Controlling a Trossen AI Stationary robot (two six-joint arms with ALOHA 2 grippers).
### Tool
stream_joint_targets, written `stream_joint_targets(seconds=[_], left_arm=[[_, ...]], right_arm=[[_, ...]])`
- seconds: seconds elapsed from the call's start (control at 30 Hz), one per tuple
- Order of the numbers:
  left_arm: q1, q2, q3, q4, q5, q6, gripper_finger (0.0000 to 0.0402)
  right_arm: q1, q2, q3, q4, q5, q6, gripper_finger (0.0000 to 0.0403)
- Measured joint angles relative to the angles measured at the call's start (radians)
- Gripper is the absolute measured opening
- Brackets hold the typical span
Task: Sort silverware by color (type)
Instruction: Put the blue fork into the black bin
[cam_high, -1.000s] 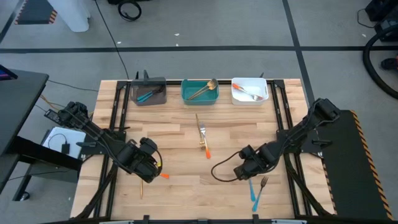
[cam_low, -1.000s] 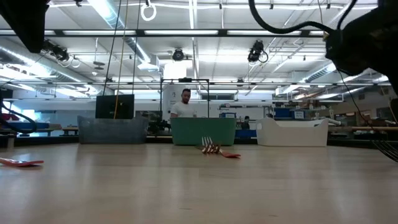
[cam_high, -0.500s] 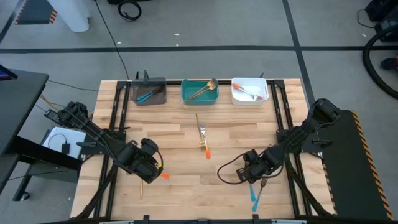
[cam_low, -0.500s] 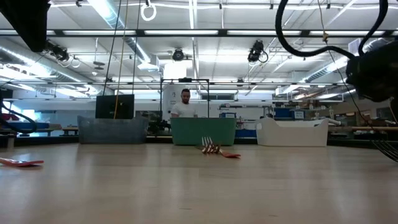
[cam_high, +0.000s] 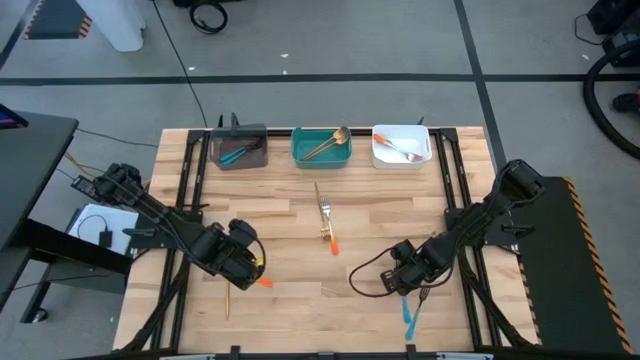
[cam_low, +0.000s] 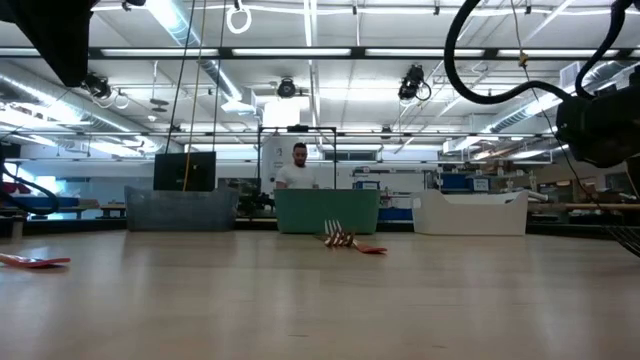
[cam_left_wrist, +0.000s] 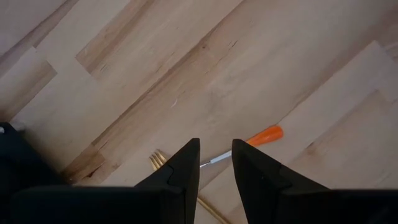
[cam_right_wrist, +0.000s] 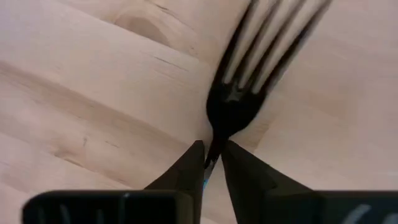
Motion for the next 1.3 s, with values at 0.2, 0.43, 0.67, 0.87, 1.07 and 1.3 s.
stream_joint_targets(seconds=[0.2, 0.43, 0.67, 0.87, 1.07, 1.3], left_arm=[[0.031, 0.000, 0.000, 0.000, 0.000, 0.000, 0.0102], [0.075, 0.000, 0.000, 0.000, 0.000, 0.056, 0.0102], [0.139, 0.000, 0.000, 0.007, -0.010, 0.129, 0.0102], [0.235, 0.000, 0.000, 0.037, -0.023, 0.213, 0.0102], [0.353, 0.000, 0.000, 0.168, -0.023, 0.353, 0.0103], [0.502, 0.000, 0.000, 0.485, -0.023, 0.529, 0.0103]], right_arm=[[-0.018, -0.026, -0.009, -0.014, 0.001, -0.089, 0.0013], [-0.057, -0.072, -0.019, 0.006, -0.014, -0.182, 0.0012], [-0.132, -0.165, -0.020, 0.058, 0.096, -0.282, 0.0012], [-0.257, -0.324, -0.018, 0.120, 0.219, -0.459, 0.0012], [-0.413, -0.473, -0.017, 0.263, 0.298, -0.718, 0.0012], [-0.596, -0.534, -0.015, 0.559, 0.299, -1.056, 0.0012]])
